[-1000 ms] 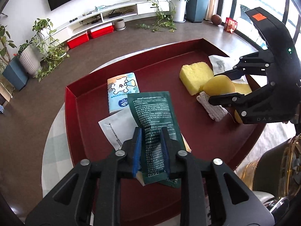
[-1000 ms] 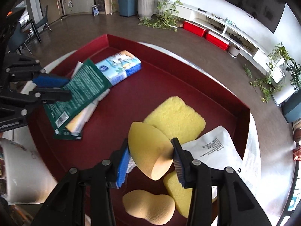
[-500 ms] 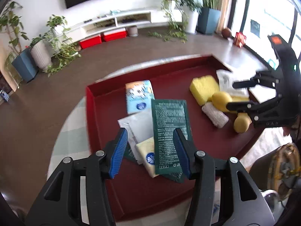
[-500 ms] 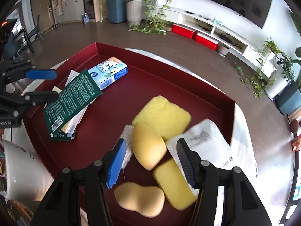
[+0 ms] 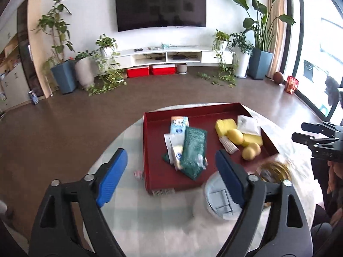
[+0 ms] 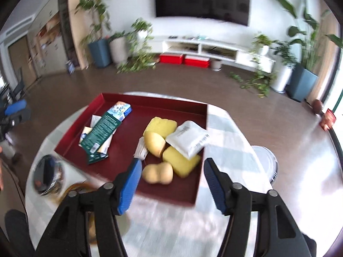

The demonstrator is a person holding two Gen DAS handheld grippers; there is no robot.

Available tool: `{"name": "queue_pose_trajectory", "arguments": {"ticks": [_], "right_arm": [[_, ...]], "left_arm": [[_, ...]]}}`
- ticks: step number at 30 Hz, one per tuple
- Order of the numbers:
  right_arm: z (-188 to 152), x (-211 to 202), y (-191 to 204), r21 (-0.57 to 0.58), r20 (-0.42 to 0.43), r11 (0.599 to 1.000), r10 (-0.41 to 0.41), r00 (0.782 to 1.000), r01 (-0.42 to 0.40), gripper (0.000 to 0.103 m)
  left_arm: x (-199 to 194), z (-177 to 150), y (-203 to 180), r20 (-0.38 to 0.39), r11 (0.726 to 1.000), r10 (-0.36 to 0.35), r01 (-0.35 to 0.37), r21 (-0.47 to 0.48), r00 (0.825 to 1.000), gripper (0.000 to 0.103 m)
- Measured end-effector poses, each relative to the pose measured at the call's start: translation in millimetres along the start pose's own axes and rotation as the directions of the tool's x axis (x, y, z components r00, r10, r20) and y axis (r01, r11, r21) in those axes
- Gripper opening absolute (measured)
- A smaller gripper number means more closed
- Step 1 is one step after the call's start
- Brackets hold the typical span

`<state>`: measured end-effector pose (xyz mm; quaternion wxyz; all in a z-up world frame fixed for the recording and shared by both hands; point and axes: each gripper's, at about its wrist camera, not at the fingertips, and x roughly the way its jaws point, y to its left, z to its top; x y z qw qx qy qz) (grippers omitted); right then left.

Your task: Organize soft objects

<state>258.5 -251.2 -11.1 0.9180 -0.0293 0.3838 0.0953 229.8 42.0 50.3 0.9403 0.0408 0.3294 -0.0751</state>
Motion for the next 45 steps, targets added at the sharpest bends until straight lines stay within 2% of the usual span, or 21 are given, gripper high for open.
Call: {"name": "queue_pose_trajectory", "arguments": {"ticks": [4,6,11,16,17,22,28,35,42,45], "right_arm": [[-31,-46,26,0.017,0.029,0.999,-0.045,0.999,0.044,0.072],[-48,-66,44,0.011,0.038,0.998,-0.055,0.998,0.055,0.073],[-87,-100,87,-0.016,0.049,0.996,-0.086,0.995,0.087,0.079],[-114,-116,114,-0.035,0.077,0.993,-0.107,0.991,0.11,0.08],[-120,-119,118,-0.027,0.086,0.99,-0.137,0.987,0.14,0.079],[-137,-130,120,0.009,0.122,0.986,-0.168,0.978,0.168,0.08],[-148,-134,122,0.03,0.133,0.987,-0.16,0.978,0.157,0.081],[-154,-132,124,0.038,0.125,0.988,-0.154,0.98,0.15,0.081],[-154,-131,125,0.034,0.125,0.988,-0.157,0.98,0.154,0.081],[-155,-130,126,0.032,0.121,0.987,-0.159,0.98,0.156,0.081]], "left_arm": [[-34,-41,-24,0.008,1.0,-0.021,0.021,-0.013,1.0,0.09],[-47,-58,-34,0.015,0.999,-0.028,0.029,-0.03,0.999,0.103],[-78,-92,-52,0.04,0.998,-0.013,0.016,-0.061,0.999,0.103],[-98,-117,-65,0.05,0.998,0.017,-0.014,-0.058,0.999,0.103],[-101,-120,-65,0.057,0.997,0.031,-0.027,-0.065,0.998,0.103],[-104,-128,-67,0.064,0.996,0.075,-0.071,-0.063,0.995,0.103],[-99,-138,-77,0.037,0.989,0.148,-0.148,-0.016,0.988,0.103],[-93,-143,-70,0.009,0.989,0.137,-0.136,-0.057,0.991,0.103],[-89,-144,-67,-0.009,0.979,0.194,-0.194,-0.062,0.981,0.103],[-87,-145,-64,-0.019,0.983,0.163,-0.164,-0.083,0.986,0.103]]}}
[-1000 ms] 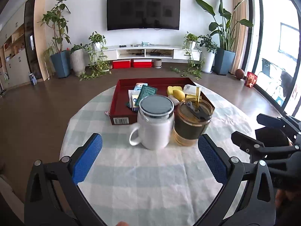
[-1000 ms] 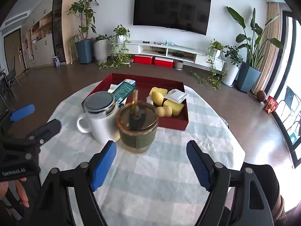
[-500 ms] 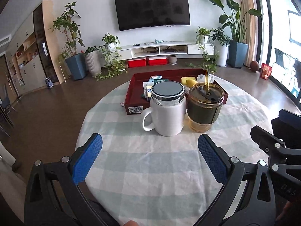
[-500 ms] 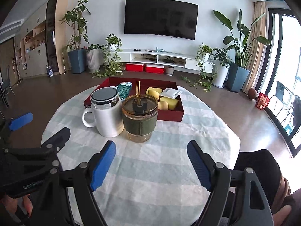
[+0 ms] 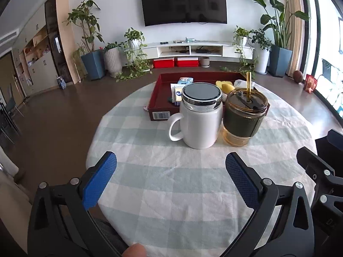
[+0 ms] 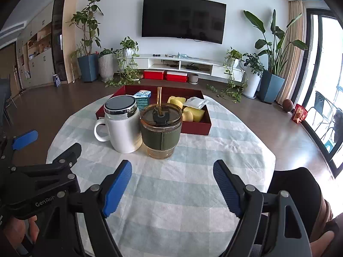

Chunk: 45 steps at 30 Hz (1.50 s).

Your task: Organize soft objects

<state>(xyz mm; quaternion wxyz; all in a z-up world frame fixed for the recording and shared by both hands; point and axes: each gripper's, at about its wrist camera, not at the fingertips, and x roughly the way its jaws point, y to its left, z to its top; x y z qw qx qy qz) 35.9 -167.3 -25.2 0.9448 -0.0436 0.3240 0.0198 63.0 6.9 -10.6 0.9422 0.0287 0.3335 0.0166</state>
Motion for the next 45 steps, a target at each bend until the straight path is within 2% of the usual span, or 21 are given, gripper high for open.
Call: {"name": "queue_pose_trajectory", "arguments": {"ticks": [4,8,17,24,29,36,45], "right_arm": [[0,0,0,-0.002,0.0,1.0,-0.005,1.0,0.005,0.081],[-1,0,-1,-0.003,0.001,1.0,-0.007,1.0,0.007,0.081],[-1,0,-1,-0.005,0.003,1.0,-0.009,1.0,0.009,0.081],[0,0,-3,-0.009,0.004,1.0,-0.016,1.0,0.016,0.081],[0,0,-3,-0.012,0.004,1.0,-0.016,1.0,0.016,0.081],[1,0,-4,-0.012,0.004,1.0,-0.019,1.0,0.019,0.081],[1,0,-4,-0.015,0.004,1.0,-0.02,1.0,0.02,0.081]], "left_arm": [[2,-1,1,-0.011,1.0,-0.021,0.021,-0.014,1.0,0.103],[4,0,2,-0.017,1.0,-0.011,0.01,-0.029,1.0,0.103],[15,-2,1,-0.046,0.997,-0.069,0.068,-0.042,0.997,0.103],[12,1,-1,-0.033,0.997,-0.066,0.064,-0.039,0.997,0.103],[13,0,-3,-0.04,0.999,-0.038,0.037,-0.026,0.998,0.103],[18,-1,0,-0.061,0.996,-0.081,0.078,-0.047,0.995,0.103],[23,-2,3,-0.082,0.995,-0.087,0.083,-0.053,0.993,0.103]]}}
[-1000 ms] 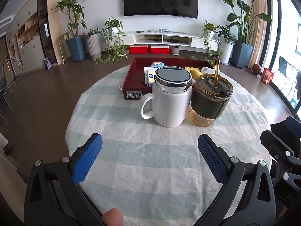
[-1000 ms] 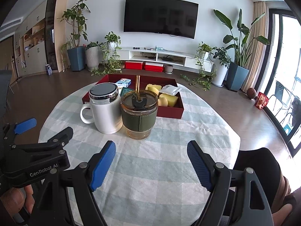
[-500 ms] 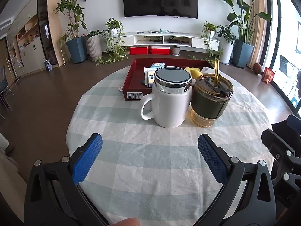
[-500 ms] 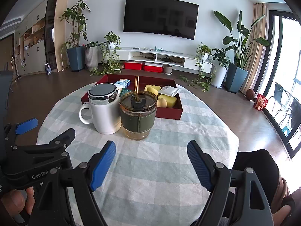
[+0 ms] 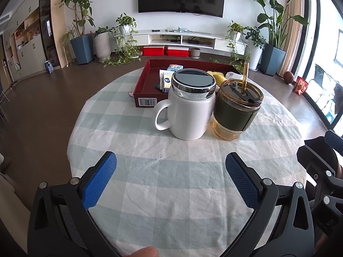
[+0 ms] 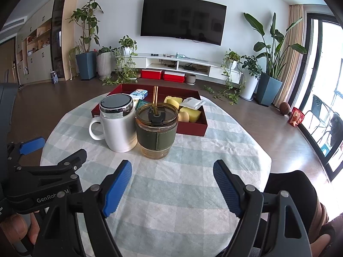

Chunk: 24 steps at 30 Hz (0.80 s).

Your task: Organize soft objects

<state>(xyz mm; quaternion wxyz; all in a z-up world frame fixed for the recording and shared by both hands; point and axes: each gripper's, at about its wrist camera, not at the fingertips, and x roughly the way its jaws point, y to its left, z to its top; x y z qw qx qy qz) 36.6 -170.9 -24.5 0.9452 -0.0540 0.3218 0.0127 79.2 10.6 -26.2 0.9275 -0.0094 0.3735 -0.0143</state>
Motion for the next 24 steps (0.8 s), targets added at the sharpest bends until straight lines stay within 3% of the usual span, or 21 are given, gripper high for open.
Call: {"name": "queue_pose_trajectory", "arguments": {"ticks": [24], "right_arm": [[-1.2,-1.3,-5.6,0.002,-0.006,1.0,0.007,1.0,-0.007,0.081]], "left_arm": [[-5.2,-0.2,-2.5,0.038,1.0,0.021,-0.022,0.018,0.999,0.103]]}}
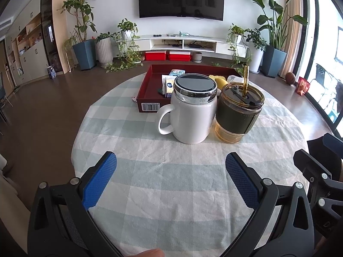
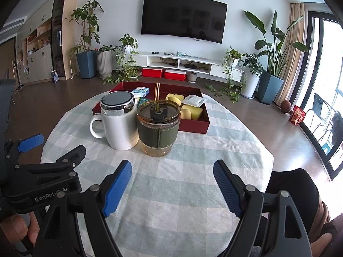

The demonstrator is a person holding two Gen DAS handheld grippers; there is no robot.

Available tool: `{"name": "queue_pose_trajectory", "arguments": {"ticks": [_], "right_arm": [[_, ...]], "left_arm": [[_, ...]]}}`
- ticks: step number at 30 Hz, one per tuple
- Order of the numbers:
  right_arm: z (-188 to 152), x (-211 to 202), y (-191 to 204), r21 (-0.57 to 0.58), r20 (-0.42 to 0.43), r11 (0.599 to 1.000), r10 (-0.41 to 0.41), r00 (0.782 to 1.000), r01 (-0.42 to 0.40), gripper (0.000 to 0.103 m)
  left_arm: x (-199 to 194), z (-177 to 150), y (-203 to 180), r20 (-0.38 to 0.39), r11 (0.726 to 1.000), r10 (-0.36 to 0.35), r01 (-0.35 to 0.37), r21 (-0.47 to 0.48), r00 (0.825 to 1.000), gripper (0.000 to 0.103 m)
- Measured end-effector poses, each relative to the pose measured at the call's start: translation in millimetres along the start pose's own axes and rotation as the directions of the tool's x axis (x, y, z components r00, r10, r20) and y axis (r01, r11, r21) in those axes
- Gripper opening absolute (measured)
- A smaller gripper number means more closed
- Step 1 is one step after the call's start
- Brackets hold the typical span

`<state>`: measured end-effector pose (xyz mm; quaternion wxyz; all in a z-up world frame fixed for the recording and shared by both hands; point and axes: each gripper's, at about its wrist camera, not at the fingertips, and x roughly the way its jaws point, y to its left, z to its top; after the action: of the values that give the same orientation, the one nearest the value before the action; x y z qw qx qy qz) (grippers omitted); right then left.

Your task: Organize soft objects

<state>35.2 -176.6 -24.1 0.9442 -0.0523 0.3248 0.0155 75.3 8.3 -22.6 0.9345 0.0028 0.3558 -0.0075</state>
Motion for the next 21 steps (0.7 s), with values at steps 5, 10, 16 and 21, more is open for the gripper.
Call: {"name": "queue_pose_trajectory", "arguments": {"ticks": [5,10,16,21], "right_arm": [[0.1,-0.2,-0.5,-0.001,0.001,1.0,0.0,1.0,0.0,0.081],[0.4,-0.3,0.1,-0.001,0.0,1.0,0.0,1.0,0.0,0.081],[0.8,-0.4,0.2,-0.002,0.001,1.0,0.0,1.0,0.0,0.081],[1.0,-0.3,0.3,-0.001,0.0,1.0,0.0,1.0,0.0,0.081]], "left_arm": [[-2.0,0.0,-1.2,0.009,1.0,0.008,-0.008,0.006,1.0,0.103],[-3.3,0.9,-1.8,0.014,0.999,0.03,-0.03,0.011,0.999,0.103],[-5.3,1.4,-2.6,0.021,0.999,0.04,-0.04,0.019,0.999,0.103],[-6.8,0.9,-4.1,0.017,0.999,0.033,-0.034,0.024,0.999,0.103]]}}
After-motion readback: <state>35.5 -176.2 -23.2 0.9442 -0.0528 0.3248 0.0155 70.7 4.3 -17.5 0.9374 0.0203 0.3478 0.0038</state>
